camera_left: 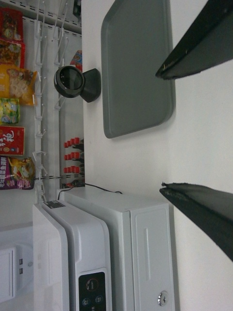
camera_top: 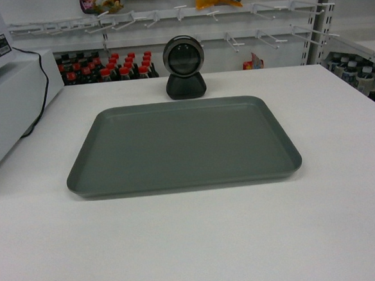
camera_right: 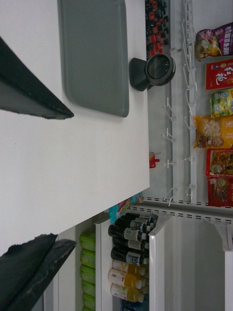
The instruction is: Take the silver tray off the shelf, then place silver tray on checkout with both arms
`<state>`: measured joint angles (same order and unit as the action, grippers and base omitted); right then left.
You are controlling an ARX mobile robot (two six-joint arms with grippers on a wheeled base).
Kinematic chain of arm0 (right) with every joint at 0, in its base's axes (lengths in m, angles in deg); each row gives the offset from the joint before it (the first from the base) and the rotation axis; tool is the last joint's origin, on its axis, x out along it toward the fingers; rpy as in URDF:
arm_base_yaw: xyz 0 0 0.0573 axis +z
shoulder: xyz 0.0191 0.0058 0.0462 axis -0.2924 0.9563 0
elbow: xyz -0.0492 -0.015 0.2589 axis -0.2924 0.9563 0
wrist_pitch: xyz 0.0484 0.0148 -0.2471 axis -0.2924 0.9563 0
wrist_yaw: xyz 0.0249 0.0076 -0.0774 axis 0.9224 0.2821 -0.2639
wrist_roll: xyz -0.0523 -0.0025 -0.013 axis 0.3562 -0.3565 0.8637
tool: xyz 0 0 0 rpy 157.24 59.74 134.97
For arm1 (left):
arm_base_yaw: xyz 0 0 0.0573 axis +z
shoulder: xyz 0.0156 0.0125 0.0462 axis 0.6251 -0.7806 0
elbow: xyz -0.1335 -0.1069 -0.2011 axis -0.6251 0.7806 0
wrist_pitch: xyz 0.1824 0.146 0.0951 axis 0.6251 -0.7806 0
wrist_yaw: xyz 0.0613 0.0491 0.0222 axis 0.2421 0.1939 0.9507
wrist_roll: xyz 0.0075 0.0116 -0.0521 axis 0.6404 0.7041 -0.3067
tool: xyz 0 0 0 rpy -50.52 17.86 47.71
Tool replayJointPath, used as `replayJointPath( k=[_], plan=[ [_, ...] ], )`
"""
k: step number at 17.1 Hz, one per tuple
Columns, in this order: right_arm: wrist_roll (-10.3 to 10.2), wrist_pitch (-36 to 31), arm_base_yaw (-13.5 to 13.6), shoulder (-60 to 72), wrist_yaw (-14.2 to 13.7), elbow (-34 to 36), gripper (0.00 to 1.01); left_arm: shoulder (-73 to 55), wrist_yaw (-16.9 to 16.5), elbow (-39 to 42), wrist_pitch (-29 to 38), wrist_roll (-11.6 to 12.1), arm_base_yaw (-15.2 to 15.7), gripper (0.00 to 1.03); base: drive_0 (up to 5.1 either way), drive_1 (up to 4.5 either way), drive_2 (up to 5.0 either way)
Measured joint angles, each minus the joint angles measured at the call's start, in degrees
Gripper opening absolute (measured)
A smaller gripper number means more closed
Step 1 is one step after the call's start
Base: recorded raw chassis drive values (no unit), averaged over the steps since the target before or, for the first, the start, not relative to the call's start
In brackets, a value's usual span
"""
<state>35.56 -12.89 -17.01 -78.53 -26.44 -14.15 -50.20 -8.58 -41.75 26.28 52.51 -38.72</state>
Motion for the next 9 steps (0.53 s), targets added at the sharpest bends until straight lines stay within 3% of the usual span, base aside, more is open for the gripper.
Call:
replayJointPath(
  k=[3,9],
  plan=[
    [-0.04,0.0,0.0,0.0,0.0,0.0,1.0,0.0,0.0,0.0,0.0,0.0,0.0,0.96,0.0,0.0,0.0],
    [-0.02,0.24,0.0,0.04,0.0,0.0,0.98,0.0,0.0,0.0,-0.31,0.11,0.0,0.98,0.0,0.0,0.0]
  ],
)
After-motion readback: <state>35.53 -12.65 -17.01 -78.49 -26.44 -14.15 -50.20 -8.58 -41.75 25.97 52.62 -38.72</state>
